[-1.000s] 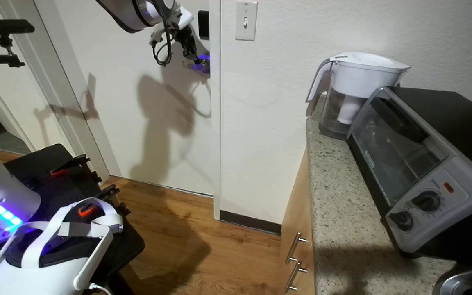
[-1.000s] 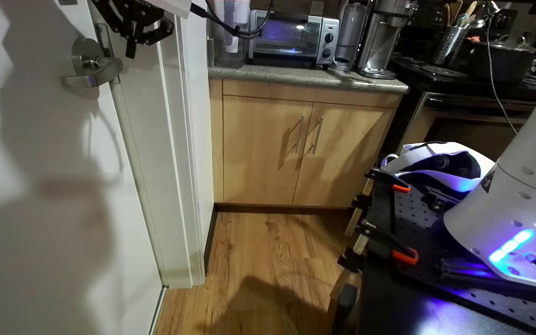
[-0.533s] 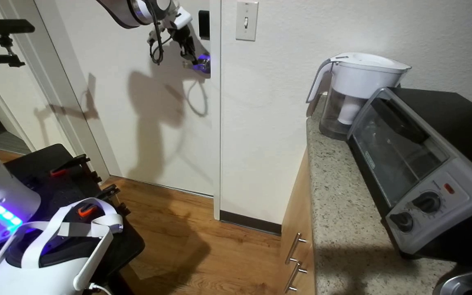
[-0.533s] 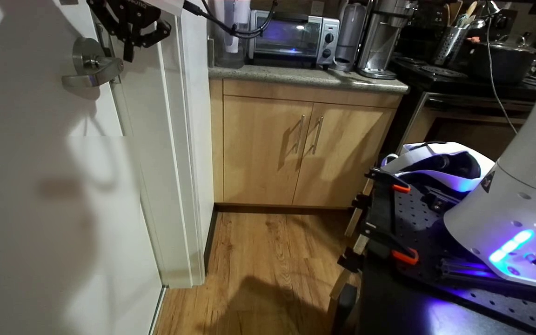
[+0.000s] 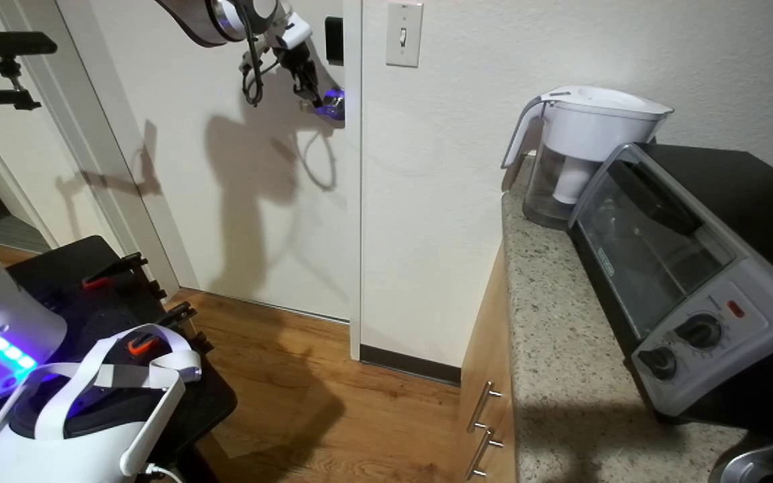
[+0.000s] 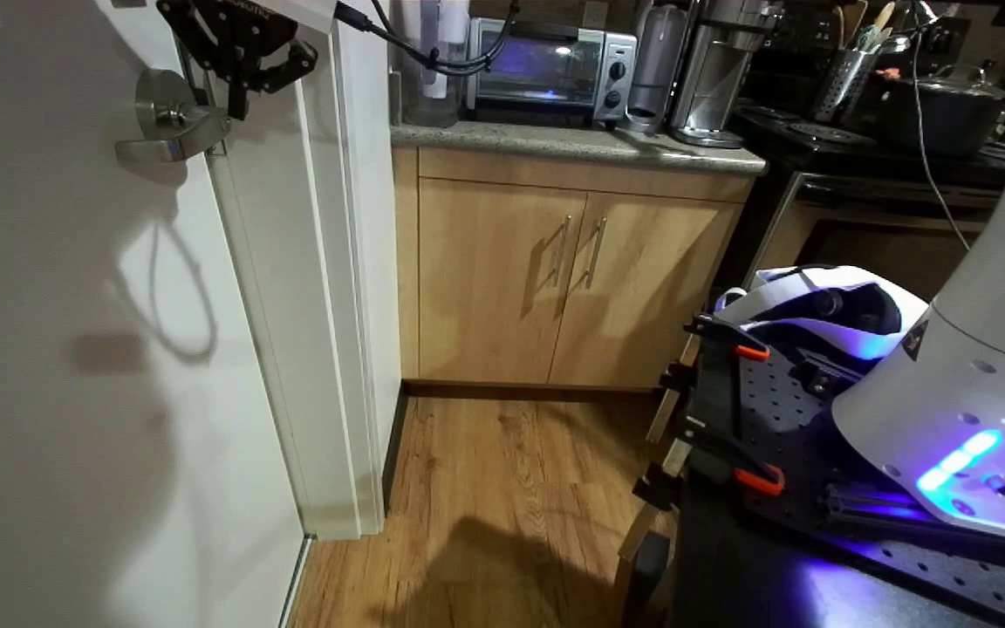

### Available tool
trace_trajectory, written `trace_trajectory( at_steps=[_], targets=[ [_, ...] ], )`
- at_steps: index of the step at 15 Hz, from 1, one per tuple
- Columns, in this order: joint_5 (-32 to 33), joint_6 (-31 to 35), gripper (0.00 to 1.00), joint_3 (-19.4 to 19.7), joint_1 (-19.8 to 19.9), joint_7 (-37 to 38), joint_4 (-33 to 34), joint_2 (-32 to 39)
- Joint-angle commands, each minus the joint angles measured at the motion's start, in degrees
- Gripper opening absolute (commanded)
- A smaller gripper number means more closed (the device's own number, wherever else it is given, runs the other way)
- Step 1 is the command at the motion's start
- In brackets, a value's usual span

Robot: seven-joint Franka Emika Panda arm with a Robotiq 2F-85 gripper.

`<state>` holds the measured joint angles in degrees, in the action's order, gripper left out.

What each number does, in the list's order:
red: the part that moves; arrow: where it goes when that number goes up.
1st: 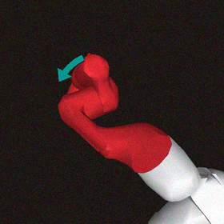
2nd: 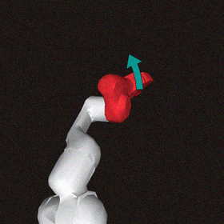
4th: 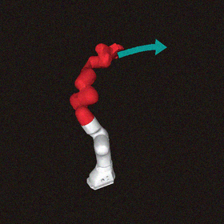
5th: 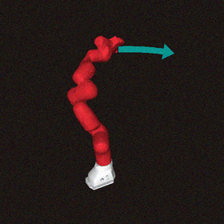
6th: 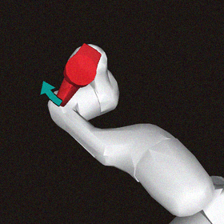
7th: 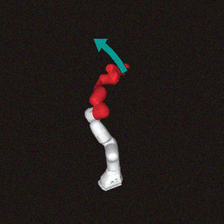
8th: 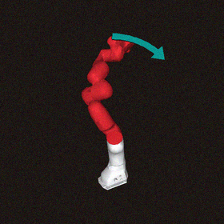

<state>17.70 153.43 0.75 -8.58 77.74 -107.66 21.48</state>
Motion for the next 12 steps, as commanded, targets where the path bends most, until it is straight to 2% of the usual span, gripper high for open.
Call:
trace_trajectory(
  at_steps=[1, 7, 12],
  targets=[
    [-2.31, -0.13, 0.00, 1.56, -1.68, -1.57, 1.81, 1.01],
    [-2.98, -1.09, 0.00, 2.51, -2.67, -1.31, 6.83, 3.74],
    [-1.58, -2.55, 0.00, 4.21, -4.42, -0.34, 5.66, 2.11]
  ],
)
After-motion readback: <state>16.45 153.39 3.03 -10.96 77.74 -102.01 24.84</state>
